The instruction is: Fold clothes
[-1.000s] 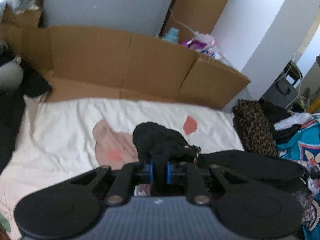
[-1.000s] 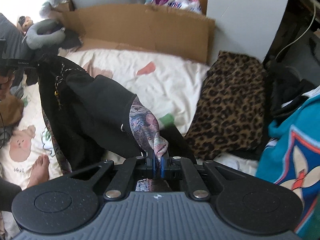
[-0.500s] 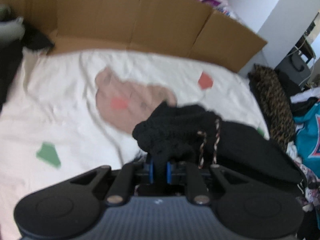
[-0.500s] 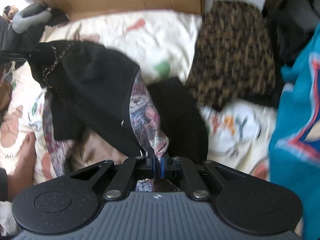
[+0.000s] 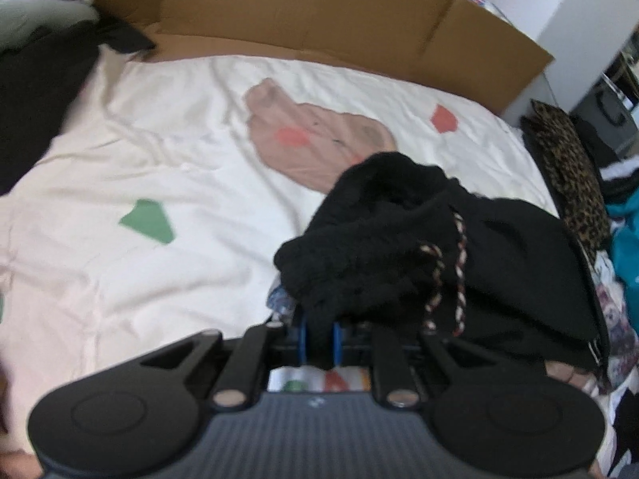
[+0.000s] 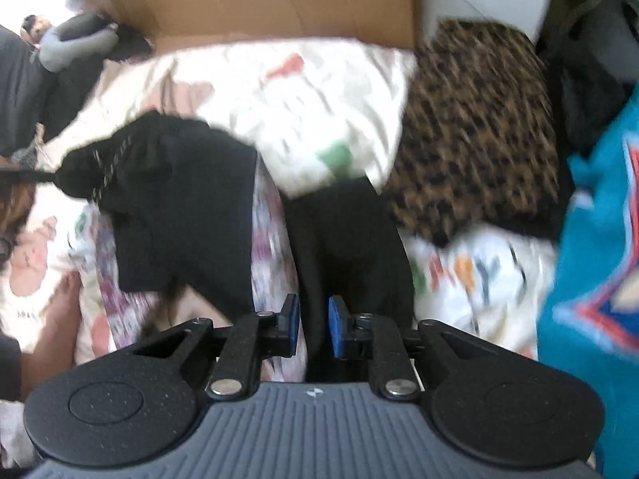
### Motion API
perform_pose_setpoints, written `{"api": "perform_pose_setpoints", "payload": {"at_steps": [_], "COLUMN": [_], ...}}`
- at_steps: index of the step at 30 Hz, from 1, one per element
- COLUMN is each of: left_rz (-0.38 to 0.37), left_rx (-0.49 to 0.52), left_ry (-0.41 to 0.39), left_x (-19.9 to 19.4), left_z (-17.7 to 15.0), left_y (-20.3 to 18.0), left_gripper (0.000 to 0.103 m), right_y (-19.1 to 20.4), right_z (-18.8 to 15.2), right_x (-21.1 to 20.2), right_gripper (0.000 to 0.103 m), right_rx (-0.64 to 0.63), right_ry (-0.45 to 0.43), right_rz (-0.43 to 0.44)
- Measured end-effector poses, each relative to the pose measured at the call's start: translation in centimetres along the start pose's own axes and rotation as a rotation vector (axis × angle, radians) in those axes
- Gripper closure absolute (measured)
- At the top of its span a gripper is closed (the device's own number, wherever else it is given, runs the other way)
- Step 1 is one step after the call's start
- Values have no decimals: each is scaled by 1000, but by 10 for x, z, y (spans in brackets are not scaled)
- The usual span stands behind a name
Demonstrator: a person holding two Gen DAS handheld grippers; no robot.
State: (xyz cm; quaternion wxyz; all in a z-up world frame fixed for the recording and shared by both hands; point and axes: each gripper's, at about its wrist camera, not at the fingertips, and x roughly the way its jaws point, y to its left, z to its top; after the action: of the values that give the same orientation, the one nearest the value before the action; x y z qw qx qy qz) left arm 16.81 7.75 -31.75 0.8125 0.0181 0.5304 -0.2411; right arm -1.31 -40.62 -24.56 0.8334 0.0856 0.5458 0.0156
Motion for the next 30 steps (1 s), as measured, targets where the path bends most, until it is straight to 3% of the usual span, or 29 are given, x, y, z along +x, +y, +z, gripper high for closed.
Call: {"api": "perform_pose_setpoints", "payload": {"at_steps": [9,13,19,24,30], "left_rz": [26,12,3,3,14], "left_rx": [-70,-92,-77,-42,-15], "left_ry": [-11,-21,-18,11,53], "left_x": [2,4,5,3,10], "left_z": [-11,-15,-17,-14,-11], "left_y": [26,31,30,29,27], "left_gripper": [90,90,90,89,89], "right_y": [42,67,83,99,76], "right_z": [121,155,160,148,142], "right_x": [64,107,157,172,192], "right_gripper": [87,87,87,87,86], "right_rx": [-219,-234,-108,-162,-84], "right_ry": [-15,-41,-94,-44,-31], "right_rz": [113,141,123,34,11]}}
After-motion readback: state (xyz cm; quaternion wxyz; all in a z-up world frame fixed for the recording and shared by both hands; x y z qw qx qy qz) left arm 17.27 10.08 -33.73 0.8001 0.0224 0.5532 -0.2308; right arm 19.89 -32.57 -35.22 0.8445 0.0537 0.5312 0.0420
